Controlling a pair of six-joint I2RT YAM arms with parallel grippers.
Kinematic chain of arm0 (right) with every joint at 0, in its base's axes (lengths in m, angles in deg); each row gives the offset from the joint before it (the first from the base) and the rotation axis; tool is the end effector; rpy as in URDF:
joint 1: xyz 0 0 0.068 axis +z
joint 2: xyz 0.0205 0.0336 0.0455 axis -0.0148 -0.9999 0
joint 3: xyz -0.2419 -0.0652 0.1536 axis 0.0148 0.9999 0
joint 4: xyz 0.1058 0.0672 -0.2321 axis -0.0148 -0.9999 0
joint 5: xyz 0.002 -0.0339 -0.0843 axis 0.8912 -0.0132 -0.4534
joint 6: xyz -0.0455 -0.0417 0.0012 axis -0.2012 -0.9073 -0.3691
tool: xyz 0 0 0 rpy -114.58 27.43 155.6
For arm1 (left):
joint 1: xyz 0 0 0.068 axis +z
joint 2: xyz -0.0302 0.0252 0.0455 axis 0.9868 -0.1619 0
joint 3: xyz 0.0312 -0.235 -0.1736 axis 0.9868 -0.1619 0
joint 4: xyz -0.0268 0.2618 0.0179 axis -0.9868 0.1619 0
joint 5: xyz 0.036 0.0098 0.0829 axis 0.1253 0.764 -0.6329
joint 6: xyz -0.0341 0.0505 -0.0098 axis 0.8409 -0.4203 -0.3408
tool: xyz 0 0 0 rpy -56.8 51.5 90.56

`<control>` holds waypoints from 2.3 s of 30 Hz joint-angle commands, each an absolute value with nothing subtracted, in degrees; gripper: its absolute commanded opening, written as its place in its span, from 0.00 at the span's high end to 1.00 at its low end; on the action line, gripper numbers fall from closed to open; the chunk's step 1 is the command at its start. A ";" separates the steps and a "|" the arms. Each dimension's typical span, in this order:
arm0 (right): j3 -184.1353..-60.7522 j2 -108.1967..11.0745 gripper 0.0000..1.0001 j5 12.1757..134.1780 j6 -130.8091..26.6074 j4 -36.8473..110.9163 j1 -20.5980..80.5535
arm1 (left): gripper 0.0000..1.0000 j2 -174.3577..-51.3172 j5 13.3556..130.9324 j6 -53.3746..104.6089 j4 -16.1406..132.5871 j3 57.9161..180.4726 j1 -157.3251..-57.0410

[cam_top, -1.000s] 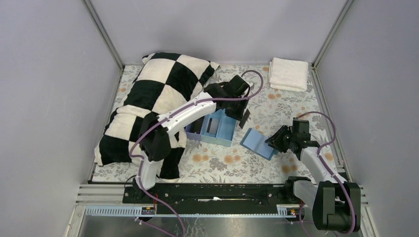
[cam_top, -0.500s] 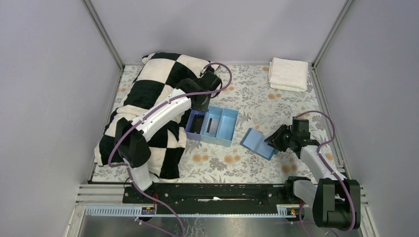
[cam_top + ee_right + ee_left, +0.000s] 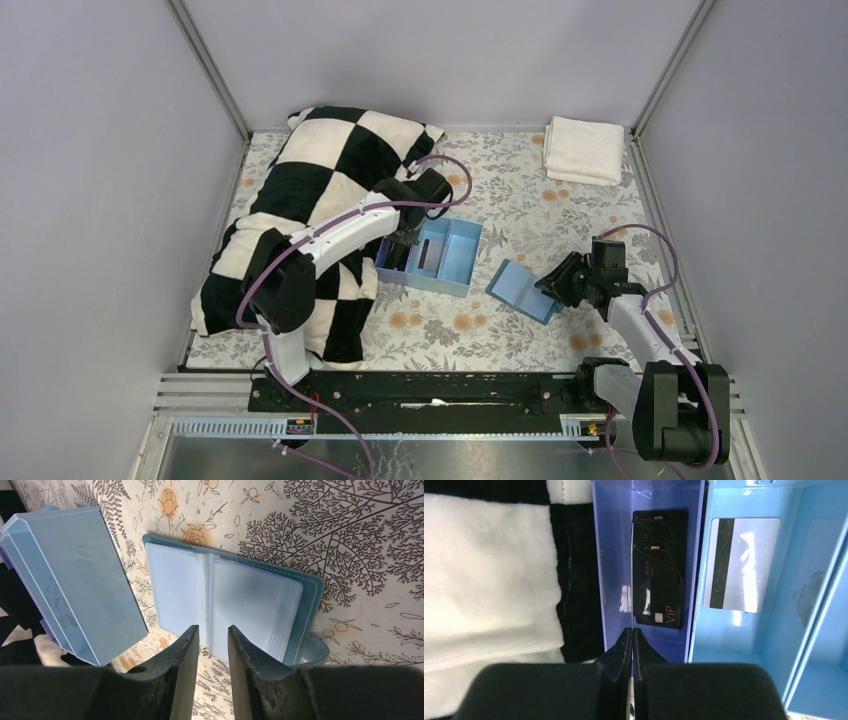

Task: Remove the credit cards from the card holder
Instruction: Place the credit card in the storage box, then move the card holder to the center of the board.

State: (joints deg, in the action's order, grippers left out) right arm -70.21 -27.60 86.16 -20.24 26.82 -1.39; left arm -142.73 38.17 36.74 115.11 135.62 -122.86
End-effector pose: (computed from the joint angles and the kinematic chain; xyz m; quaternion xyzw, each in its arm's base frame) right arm 0.1917 0.0089 0.1746 0.2597 0.8819 0.2699 0.2863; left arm 0.2999 -0.2445 0.2654 0.1275 0.9544 0.1012 0.2502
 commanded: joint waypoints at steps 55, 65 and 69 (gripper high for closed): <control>-65.75 -25.26 0.61 83.28 -17.36 30.62 -0.98 | 0.66 -172.57 79.28 44.10 94.91 155.24 -137.37; -65.04 -21.36 0.88 87.88 -16.20 32.62 -0.99 | 0.66 -174.00 81.69 43.66 94.68 155.48 -137.38; -65.93 -22.38 1.00 85.37 -16.46 31.29 -0.94 | 0.67 -172.03 81.17 43.34 94.63 155.89 -137.37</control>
State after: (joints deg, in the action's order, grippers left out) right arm -65.33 -21.96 85.35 -16.68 31.11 -1.39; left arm -171.23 82.14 44.50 94.52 155.03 -137.04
